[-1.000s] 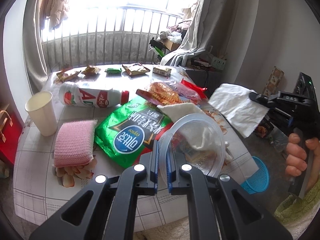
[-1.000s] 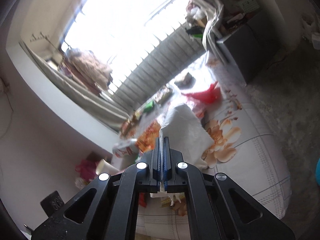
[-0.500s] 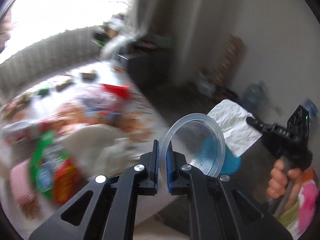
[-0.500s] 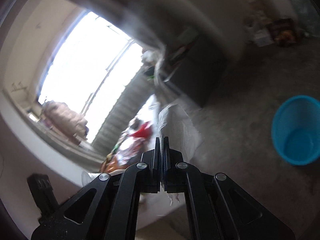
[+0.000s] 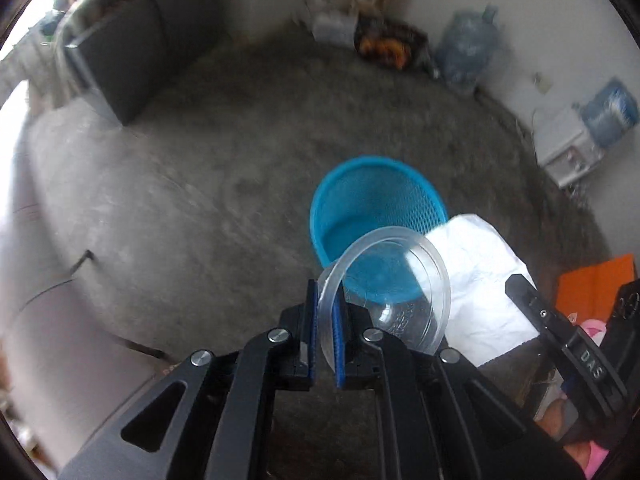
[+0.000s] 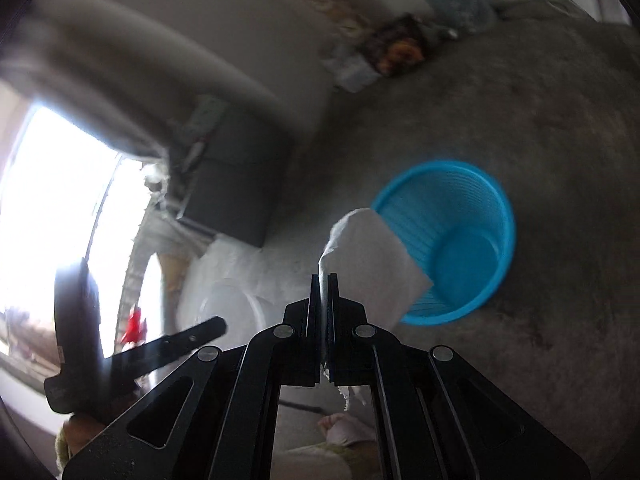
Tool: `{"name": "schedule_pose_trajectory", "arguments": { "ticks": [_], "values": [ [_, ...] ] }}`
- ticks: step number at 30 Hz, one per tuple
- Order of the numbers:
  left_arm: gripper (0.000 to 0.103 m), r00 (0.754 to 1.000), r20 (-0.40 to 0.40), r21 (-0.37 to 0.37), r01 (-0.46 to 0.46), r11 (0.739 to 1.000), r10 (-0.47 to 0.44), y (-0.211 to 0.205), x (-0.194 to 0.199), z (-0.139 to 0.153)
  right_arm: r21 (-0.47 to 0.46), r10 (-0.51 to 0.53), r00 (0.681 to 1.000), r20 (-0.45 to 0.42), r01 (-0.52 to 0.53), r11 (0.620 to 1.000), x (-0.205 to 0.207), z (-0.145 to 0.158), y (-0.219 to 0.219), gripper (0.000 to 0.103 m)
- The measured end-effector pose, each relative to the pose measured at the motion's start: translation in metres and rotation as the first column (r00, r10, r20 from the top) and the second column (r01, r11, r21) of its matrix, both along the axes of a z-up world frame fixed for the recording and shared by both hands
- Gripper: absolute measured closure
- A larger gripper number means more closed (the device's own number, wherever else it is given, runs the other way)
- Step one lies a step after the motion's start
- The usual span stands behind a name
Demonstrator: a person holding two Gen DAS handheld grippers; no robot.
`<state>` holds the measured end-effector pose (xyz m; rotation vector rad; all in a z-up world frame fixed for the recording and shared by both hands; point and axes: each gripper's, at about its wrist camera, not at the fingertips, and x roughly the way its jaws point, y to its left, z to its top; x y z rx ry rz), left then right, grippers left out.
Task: Collect trash
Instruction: 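Open the right tool over the basket while the left tool drops the cup in, then move both open tools back over the table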
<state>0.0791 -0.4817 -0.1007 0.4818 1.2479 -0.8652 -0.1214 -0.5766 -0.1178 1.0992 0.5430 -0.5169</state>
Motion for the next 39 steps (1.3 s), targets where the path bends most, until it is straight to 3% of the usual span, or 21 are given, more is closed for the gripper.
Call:
{"name": "schedule_pose_trajectory", "arguments": {
  "ticks": [6, 7, 8, 9, 14, 17, 22, 26, 30, 34, 39],
  "values": [
    [0.095, 1.0, -0.014, 0.04, 0.01, 0.999, -0.009, -0.061, 0.007, -0.049, 0.066, -0.061, 0.997, -0.043, 0.063, 0.996, 0.027, -0.042, -0.04, 0.096],
    [0.081, 0.999, -0.03, 0.045, 0.015, 0.999, -0.013, -0.069, 0.01, -0.056, 0.075, -0.07, 0.996, -0.051, 0.074, 0.994, 0.033, -0.048, -0.045, 0.093],
    [0.059, 0.998, -0.054, 0.057, 0.017, 0.998, -0.014, -0.078, 0.014, -0.067, 0.088, -0.085, 0.994, -0.063, 0.09, 0.992, 0.035, -0.056, -0.051, 0.082],
    [0.051, 0.998, -0.058, 0.064, 0.013, 0.998, -0.009, -0.083, 0.018, -0.072, 0.108, -0.101, 0.993, -0.066, 0.108, 0.988, 0.039, -0.066, -0.058, 0.072],
    [0.04, 0.999, -0.04, 0.036, -0.032, 0.999, 0.033, -0.081, 0.028, -0.074, 0.147, -0.134, 0.987, -0.085, 0.146, 0.978, 0.031, -0.081, -0.062, 0.065],
    [0.039, 0.997, -0.042, -0.015, -0.065, 0.998, 0.064, -0.073, 0.035, -0.06, 0.144, -0.137, 0.988, -0.078, 0.147, 0.979, 0.025, -0.079, -0.055, 0.063],
    [0.038, 0.998, -0.003, -0.127, -0.061, 0.99, 0.062, -0.053, 0.036, -0.012, 0.104, -0.115, 0.99, -0.08, 0.123, 0.987, 0.017, -0.066, -0.041, 0.061],
    [0.032, 0.999, 0.015, -0.225, -0.039, 0.974, 0.044, -0.026, 0.029, 0.034, 0.024, -0.078, 0.992, -0.099, 0.081, 0.996, 0.008, -0.039, -0.018, 0.051],
    [0.027, 0.998, -0.029, -0.294, -0.066, 0.953, 0.06, 0.015, 0.023, 0.068, -0.066, -0.026, 0.99, -0.138, 0.017, 0.998, 0.009, -0.01, 0.006, 0.041],
    [0.022, 0.996, -0.079, -0.325, -0.065, 0.943, 0.042, 0.057, 0.012, 0.092, -0.212, 0.024, 0.983, -0.183, -0.063, 0.975, 0.014, 0.031, 0.042, 0.026],
    [0.016, 0.999, -0.024, -0.347, -0.046, 0.937, 0.04, 0.119, -0.007, 0.125, -0.392, 0.033, 0.976, -0.217, -0.118, 0.912, 0.023, 0.084, 0.084, 0.008]
  ]
}}
